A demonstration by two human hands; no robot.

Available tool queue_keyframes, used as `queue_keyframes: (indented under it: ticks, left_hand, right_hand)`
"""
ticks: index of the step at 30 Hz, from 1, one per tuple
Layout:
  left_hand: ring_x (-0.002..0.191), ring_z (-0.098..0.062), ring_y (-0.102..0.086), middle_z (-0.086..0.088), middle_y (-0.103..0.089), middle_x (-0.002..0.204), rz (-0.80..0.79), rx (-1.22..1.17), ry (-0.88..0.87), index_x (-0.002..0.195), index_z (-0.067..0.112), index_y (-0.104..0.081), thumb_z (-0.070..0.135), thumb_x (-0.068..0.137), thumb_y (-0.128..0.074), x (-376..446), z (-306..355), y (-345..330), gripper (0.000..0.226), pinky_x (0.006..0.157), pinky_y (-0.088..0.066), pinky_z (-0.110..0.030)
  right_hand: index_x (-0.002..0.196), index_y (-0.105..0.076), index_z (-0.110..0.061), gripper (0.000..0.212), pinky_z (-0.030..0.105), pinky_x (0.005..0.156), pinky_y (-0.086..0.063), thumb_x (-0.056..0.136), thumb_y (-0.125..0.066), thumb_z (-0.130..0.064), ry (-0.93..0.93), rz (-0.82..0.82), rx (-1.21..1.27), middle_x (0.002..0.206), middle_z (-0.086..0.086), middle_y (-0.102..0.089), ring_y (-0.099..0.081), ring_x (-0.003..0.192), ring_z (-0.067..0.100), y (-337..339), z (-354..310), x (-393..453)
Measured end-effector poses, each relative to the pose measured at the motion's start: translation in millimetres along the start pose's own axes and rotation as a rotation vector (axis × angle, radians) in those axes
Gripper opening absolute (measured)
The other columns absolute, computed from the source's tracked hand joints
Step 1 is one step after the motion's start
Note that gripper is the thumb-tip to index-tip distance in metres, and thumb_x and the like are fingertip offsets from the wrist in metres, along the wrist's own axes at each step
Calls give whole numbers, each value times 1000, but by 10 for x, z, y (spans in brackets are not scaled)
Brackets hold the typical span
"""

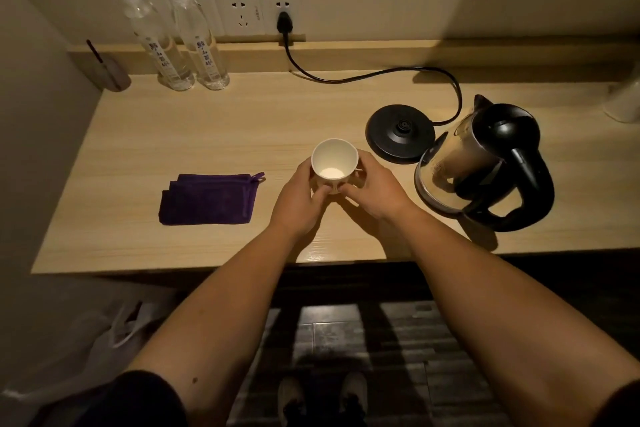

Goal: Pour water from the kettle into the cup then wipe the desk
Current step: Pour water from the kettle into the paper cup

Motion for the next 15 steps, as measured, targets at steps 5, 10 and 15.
queue_keyframes:
  ticks: [5, 10, 15]
  left_hand:
    - [131, -16, -43, 6, -45, 145, -13, -78, 21, 146, 30, -29, 21, 93, -60, 9, -48, -43, 62, 98, -36, -26]
    - [125, -4, -40, 11, -45, 144, -13, -160, 85, 146, 35, -26, 33, 82, -74, -16, -108, -85, 80, 93, -36, -24]
    - [129, -11, -40, 7, -43, 146, -12, -166, 92, 148, 31, -24, 34, 76, -80, 44, -127, -128, 91, 94, -35, -25]
  right_hand:
    - [145, -29, -27, 80, 29, 95, -39, 79, -75, -23, 0, -24, -1, 142, 0, -48, -48, 127, 20, 25, -14, 12]
    - [150, -15, -25, 92, 36, 104, -37, 80, -74, -27, -4, -52, -76, 153, 1, -35, -38, 137, 22, 83, -8, -24]
    - [151, -10, -25, 95, 39, 106, -34, 81, -74, -28, 12, -36, -132, 155, 1, -32, -32, 140, 21, 234, -51, -73]
Point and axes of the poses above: each hand's wrist, its own x-axis towards the middle knuckle, its own y-axis out of the back of the hand, z = x × y, the point moved 10 cm from there along x, towards the middle knuckle
